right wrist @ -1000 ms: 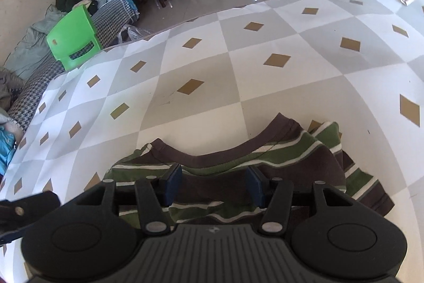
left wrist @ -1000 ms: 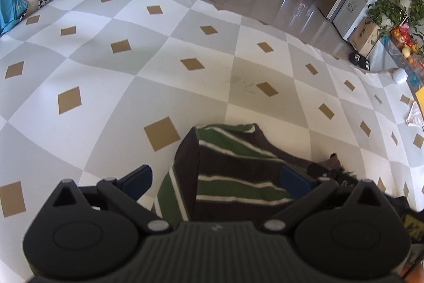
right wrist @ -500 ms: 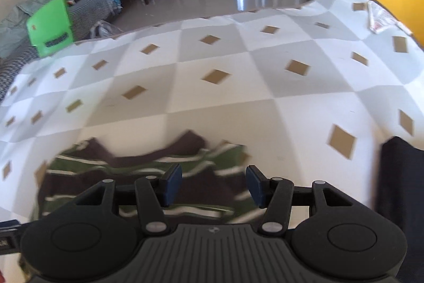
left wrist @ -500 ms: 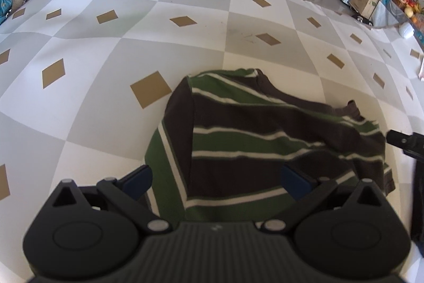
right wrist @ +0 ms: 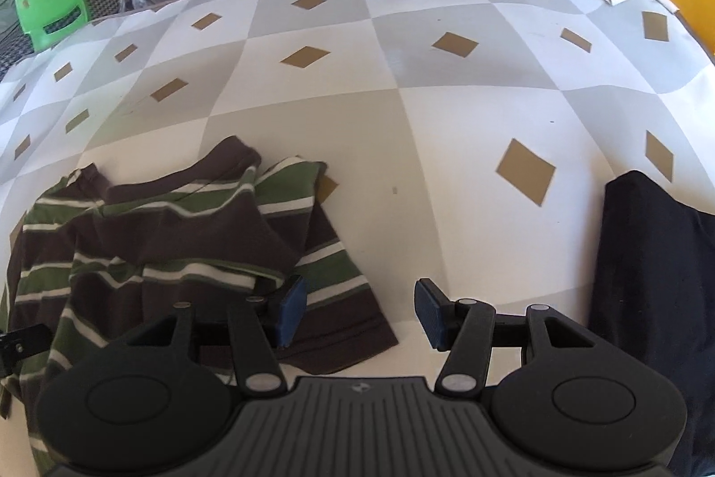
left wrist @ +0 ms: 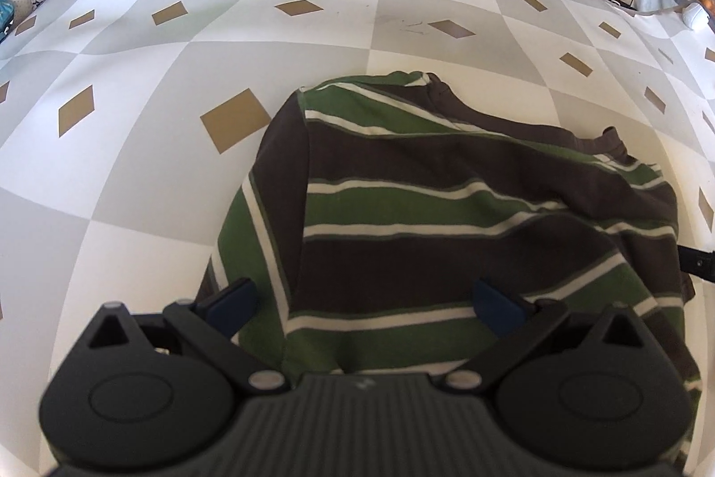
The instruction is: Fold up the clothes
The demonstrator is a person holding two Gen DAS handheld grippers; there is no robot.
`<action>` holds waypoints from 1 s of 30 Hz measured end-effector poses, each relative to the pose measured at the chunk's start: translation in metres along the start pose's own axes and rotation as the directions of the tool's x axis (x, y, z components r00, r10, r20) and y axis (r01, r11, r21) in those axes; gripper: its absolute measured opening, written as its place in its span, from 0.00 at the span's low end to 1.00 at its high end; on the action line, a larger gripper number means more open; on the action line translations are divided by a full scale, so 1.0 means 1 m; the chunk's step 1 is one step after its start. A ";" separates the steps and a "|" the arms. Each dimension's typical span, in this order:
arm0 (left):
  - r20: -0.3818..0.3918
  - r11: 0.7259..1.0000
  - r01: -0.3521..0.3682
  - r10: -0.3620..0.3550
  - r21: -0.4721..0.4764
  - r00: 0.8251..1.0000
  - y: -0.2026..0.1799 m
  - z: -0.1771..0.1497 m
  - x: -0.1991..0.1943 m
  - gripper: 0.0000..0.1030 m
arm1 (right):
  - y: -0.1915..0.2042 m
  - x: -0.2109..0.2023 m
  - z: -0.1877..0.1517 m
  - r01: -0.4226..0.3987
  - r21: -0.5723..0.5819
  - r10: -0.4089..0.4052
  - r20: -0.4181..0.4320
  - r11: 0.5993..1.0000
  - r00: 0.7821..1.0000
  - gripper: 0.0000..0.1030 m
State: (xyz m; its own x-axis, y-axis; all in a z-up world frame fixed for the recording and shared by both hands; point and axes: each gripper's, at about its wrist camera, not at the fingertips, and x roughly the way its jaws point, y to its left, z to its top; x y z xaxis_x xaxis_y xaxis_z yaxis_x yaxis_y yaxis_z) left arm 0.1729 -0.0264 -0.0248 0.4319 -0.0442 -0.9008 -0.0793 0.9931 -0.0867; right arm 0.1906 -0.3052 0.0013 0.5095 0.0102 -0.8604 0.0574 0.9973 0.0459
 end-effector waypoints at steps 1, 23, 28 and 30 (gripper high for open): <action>0.000 1.000 -0.003 0.003 0.003 1.000 0.000 0.000 0.001 1.00 | 0.003 0.001 -0.001 -0.012 -0.004 0.011 -0.004 1.000 1.000 0.51; 0.000 0.995 -0.065 0.065 0.078 0.998 0.009 -0.008 0.009 1.00 | 0.022 -0.004 -0.003 0.002 -0.108 0.008 0.087 0.994 0.996 0.05; -0.001 0.993 -0.067 0.067 0.093 0.998 0.021 -0.009 0.007 1.00 | 0.011 -0.013 0.005 0.029 -0.078 -0.019 0.123 0.997 0.992 0.05; -0.011 0.996 -0.060 0.061 0.072 0.998 0.030 -0.009 0.007 1.00 | 0.008 -0.016 0.007 0.035 -0.069 -0.026 0.126 0.997 0.992 0.05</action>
State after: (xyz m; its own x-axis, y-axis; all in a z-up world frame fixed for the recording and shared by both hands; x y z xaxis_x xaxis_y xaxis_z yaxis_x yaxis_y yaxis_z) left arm 0.1656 0.0020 -0.0377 0.4164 0.0157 -0.9090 -0.0402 0.9992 -0.0012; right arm 0.1891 -0.2975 0.0192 0.6122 -0.0246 -0.7903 0.0156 0.9997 -0.0191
